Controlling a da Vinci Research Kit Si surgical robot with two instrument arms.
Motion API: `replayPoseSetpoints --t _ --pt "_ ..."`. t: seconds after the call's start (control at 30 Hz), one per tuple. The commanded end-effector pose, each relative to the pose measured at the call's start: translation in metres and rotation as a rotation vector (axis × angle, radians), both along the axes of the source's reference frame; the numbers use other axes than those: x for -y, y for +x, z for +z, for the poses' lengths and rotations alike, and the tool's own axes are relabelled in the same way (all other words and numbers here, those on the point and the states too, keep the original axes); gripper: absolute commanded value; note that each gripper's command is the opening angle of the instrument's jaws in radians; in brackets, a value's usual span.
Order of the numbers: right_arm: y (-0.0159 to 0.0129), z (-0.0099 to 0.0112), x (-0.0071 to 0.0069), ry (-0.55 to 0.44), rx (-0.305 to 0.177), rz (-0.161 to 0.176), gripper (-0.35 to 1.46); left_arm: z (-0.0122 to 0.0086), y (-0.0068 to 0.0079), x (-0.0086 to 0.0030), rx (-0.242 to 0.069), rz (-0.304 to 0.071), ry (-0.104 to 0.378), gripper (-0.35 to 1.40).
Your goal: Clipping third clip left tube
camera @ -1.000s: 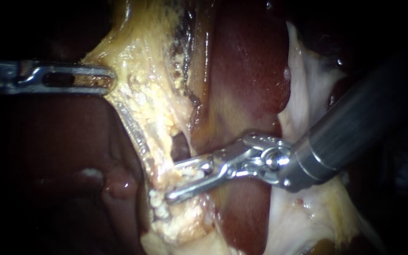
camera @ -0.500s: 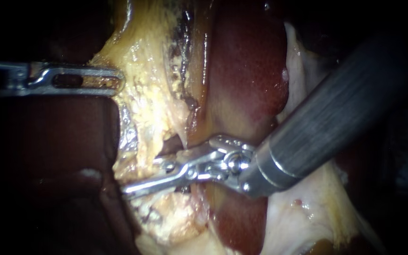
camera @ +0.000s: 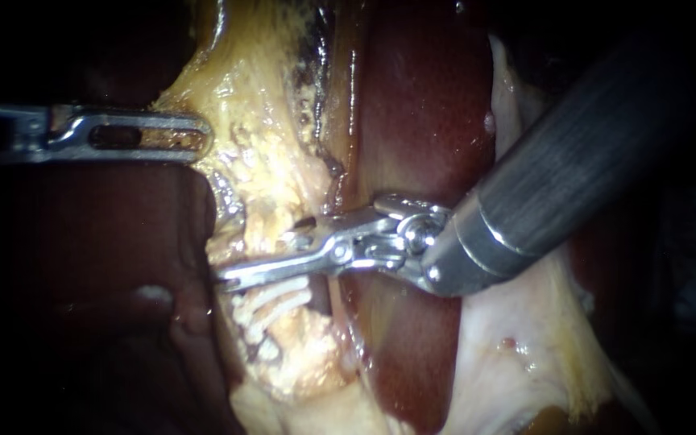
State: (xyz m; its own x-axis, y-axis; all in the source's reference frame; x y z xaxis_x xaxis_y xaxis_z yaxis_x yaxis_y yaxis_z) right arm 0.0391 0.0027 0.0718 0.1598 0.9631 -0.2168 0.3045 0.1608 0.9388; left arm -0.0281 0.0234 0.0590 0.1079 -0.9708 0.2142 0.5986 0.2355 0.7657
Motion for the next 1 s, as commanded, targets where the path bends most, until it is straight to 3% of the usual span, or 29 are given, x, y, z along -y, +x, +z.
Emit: replayPoseSetpoints --t 0.03,0.2,0.33,0.5,0.63,0.73,0.9,1.0 --pt "0.0001 0.0003 0.0004 -0.005 -0.005 -0.005 0.53 0.0000 0.0000 0.0000 0.001 0.001 0.000 -0.35" --pt "-0.0001 0.0010 0.0020 -0.034 -0.047 -0.064 0.53 0.0000 0.0002 0.0000 0.001 0.001 0.000 -0.35" --pt "-0.0002 0.0012 0.0029 -0.040 -0.056 -0.076 0.53 0.0000 0.0003 0.0000 0.001 0.002 0.000 -0.35" --pt "-0.0003 0.0009 0.0033 -0.121 -0.099 -0.044 0.53 0.0000 0.0004 -0.0001 0.002 0.002 0.000 -0.35" --pt "0.0001 0.0005 0.0035 -0.193 -0.162 -0.050 0.54 0.0000 0.0003 -0.0001 0.001 0.001 0.001 -0.35" --pt "0.0010 0.0000 0.0038 -0.208 -0.182 -0.051 0.56 0.0001 0.0000 -0.0002 0.001 0.000 0.001 -0.35" --pt "0.0019 -0.0009 0.0040 -0.186 -0.153 -0.008 0.56 0.0001 -0.0002 -0.0001 0.000 -0.001 0.000 -0.35" --pt "0.0025 -0.0011 0.0040 -0.165 -0.145 -0.017 0.56 0.0002 -0.0002 -0.0002 0.000 -0.001 0.000 -0.35"
